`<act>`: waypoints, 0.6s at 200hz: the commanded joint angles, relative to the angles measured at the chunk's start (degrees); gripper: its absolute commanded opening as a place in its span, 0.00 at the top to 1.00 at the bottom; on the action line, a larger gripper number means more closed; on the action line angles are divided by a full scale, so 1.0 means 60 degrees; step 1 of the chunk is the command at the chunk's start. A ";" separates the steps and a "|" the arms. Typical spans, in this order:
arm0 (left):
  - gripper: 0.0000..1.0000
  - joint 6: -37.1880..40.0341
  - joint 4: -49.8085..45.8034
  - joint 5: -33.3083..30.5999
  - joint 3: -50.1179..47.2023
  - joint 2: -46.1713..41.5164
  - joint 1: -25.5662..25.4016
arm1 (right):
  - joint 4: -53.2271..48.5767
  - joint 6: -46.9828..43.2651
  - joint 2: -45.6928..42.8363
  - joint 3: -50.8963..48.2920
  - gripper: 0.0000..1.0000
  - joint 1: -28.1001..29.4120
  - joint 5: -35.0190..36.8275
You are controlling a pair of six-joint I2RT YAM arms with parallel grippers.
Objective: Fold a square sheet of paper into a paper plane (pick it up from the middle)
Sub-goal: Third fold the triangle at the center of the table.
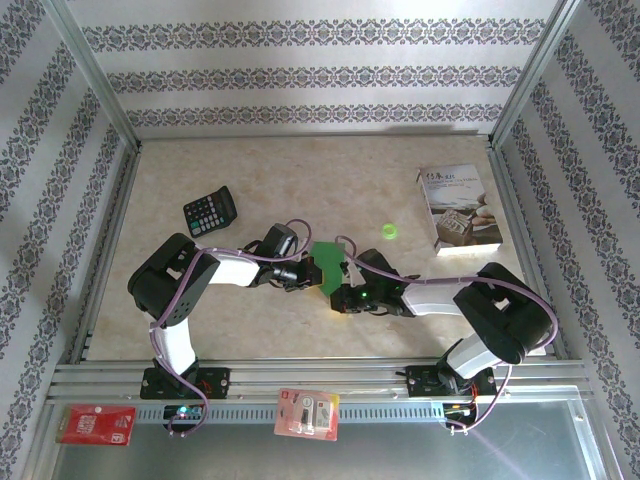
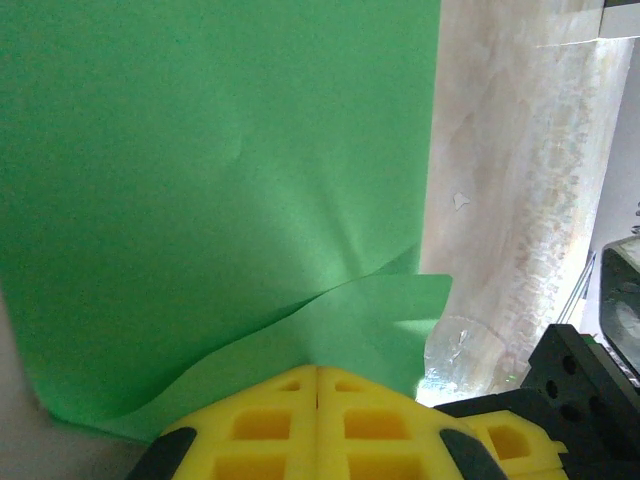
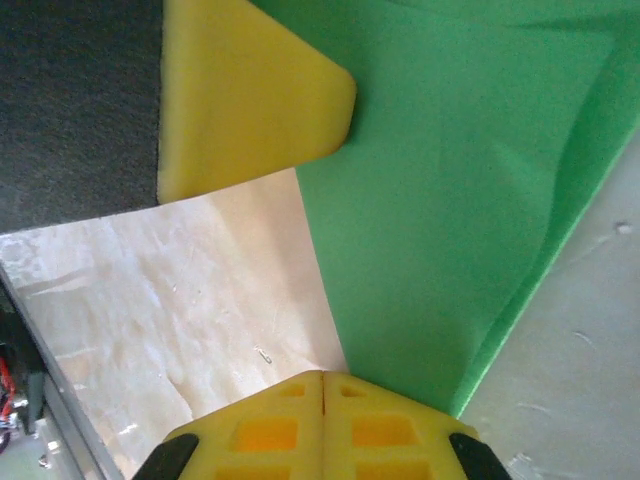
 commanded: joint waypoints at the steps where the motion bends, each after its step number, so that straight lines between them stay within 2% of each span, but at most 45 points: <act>1: 1.00 0.0357 -0.1387 -0.0932 -0.0453 0.0657 0.0106 | -0.0104 0.0477 -0.0097 -0.0394 0.96 -0.0182 -0.0652; 42: 1.00 0.0384 -0.1435 -0.0917 -0.0427 0.0635 0.0111 | -0.0111 0.0682 -0.0569 0.0288 0.96 -0.0224 -0.0953; 120: 1.00 0.0451 -0.1559 -0.0879 -0.0324 0.0595 0.0111 | -0.0082 0.0371 0.0852 0.0644 0.98 -0.0587 -0.0888</act>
